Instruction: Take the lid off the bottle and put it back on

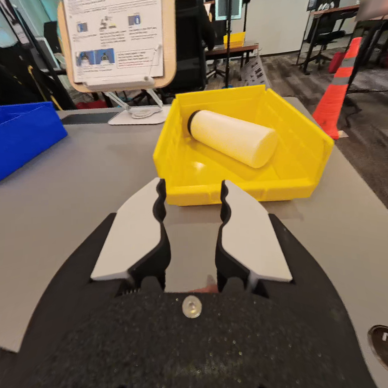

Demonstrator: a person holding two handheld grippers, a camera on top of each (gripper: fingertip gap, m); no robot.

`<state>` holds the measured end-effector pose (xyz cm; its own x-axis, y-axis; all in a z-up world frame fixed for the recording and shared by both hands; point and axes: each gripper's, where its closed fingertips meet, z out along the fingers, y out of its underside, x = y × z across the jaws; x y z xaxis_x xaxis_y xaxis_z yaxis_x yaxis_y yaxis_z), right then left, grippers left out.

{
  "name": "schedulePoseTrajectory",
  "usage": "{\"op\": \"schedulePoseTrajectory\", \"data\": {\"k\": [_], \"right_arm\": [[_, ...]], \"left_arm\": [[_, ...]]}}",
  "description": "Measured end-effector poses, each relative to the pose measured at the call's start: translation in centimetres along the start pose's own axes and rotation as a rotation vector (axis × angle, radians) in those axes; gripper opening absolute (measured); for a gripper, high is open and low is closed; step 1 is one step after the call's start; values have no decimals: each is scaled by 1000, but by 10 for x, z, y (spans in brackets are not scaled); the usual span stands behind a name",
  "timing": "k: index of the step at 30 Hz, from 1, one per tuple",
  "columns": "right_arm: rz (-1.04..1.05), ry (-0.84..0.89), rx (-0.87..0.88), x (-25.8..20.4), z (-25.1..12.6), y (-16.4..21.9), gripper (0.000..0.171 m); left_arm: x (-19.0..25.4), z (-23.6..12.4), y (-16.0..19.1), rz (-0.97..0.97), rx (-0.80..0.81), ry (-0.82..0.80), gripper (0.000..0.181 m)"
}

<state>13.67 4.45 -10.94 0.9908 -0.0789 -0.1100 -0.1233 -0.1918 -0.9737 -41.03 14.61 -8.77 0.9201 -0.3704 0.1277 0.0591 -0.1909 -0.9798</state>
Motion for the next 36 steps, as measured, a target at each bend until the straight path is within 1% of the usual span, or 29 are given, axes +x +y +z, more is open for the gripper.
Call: {"op": "schedulePoseTrajectory", "data": {"k": [3, 5, 7, 10, 14, 21, 26, 28, 31, 33, 34, 36], "right_arm": [[-46, 35, -83, 20, 8, 17, 53], [-15, 18, -89, 22, 9, 17, 53], [0, 27, -84, 25, 9, 18, 52], [7, 18, -119, 23, 11, 23, 52], [-51, 35, -131, 23, 15, 24, 52], [-60, 29, -152, 21, 22, 27, 52], [-29, 7, -144, 19, 22, 26, 51], [-19, -34, -129, 8, 24, 24, 52], [3, -173, -139, -34, 39, 29, 62], [-47, -153, -167, -50, 58, 31, 70], [-77, -130, -175, -54, 69, 29, 71], [-65, -149, -183, -69, 86, 30, 70]], "left_arm": [[-10, 18, 24, -59, -77, 9, 80], [-20, 30, 32, -23, -123, -31, 79], [-25, 36, 33, 9, -136, -50, 79], [-23, 35, 33, 52, -133, -48, 78], [-16, 36, 33, 78, -131, -27, 79], [-13, 38, 38, 88, -157, -19, 81], [-14, 35, 40, 69, -165, -21, 80], [-14, 35, 40, 59, -163, -17, 80], [-13, 35, 41, 49, -167, -11, 80], [-11, 36, 42, 58, -174, -5, 80], [-9, 36, 43, 67, -176, -3, 80], [-5, 37, 44, 90, -181, 6, 80]]}}
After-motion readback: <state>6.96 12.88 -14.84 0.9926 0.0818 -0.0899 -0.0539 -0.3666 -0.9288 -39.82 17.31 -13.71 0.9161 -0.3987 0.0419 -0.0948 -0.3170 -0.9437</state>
